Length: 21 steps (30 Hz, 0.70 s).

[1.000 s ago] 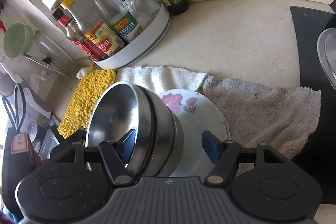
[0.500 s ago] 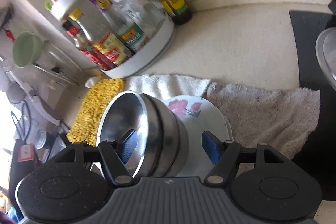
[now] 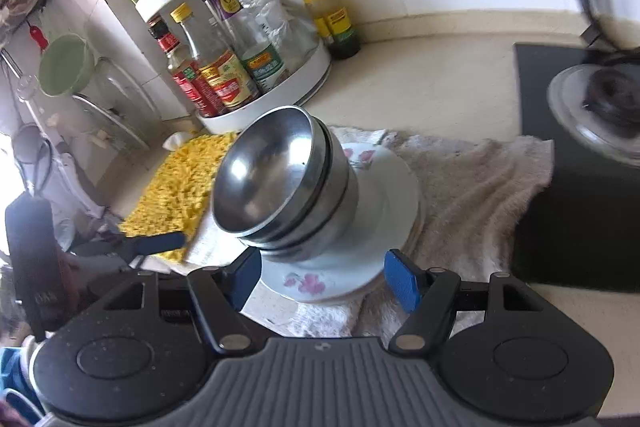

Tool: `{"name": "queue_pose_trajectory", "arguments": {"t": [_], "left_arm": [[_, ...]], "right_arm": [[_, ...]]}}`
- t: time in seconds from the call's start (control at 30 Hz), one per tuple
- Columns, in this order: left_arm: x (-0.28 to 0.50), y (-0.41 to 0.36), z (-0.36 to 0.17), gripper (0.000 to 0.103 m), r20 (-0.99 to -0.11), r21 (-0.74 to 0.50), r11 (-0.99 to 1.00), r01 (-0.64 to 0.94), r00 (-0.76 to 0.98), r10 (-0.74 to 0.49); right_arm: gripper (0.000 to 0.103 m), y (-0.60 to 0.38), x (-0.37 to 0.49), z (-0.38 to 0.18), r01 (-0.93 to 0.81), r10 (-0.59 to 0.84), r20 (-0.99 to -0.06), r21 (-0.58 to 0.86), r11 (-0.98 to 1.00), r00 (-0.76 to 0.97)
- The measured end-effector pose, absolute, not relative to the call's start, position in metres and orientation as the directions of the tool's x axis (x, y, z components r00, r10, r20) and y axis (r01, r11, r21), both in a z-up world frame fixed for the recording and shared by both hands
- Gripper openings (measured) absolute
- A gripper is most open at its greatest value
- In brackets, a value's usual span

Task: Organize plates and bowls
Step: 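Lower the bowls onto the plate stack and open both grippers, then lift both grippers away from the bowls and plates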

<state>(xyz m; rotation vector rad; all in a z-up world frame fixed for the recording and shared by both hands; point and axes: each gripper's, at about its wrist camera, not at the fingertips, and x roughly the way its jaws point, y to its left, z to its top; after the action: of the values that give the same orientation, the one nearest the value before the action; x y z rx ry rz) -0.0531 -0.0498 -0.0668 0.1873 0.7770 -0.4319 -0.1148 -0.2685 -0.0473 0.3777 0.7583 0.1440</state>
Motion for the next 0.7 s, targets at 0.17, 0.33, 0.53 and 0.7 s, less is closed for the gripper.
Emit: {"name": "queue_pose_trajectory", "arguments": {"t": [0.17, 0.33, 0.53, 0.7], "left_arm": [[-0.068, -0.040, -0.061, 0.103, -0.687, -0.060, 0.915, 0.398, 0.649, -0.327], [-0.087, -0.038, -0.057, 0.103, -0.677, -0.045, 0.906, 0.420, 0.654, -0.337], [-0.099, -0.031, -0.060, 0.103, -0.674, -0.049, 0.905, 0.423, 0.654, -0.342], [-0.105, -0.022, -0.058, 0.102, -0.661, -0.055, 0.915, 0.400, 0.672, -0.334]], "right_arm": [[0.089, -0.243, -0.137, -0.054, 0.103, 0.096, -0.632, 0.271, 0.957, 0.769], [0.089, -0.233, -0.147, -0.062, 0.195, 0.012, -0.639, 0.252, 0.948, 0.769], [0.090, -0.216, -0.163, -0.063, 0.234, -0.020, -0.634, 0.257, 0.938, 0.773], [0.090, -0.203, -0.171, -0.064, 0.264, -0.037, -0.624, 0.276, 0.924, 0.781]]}}
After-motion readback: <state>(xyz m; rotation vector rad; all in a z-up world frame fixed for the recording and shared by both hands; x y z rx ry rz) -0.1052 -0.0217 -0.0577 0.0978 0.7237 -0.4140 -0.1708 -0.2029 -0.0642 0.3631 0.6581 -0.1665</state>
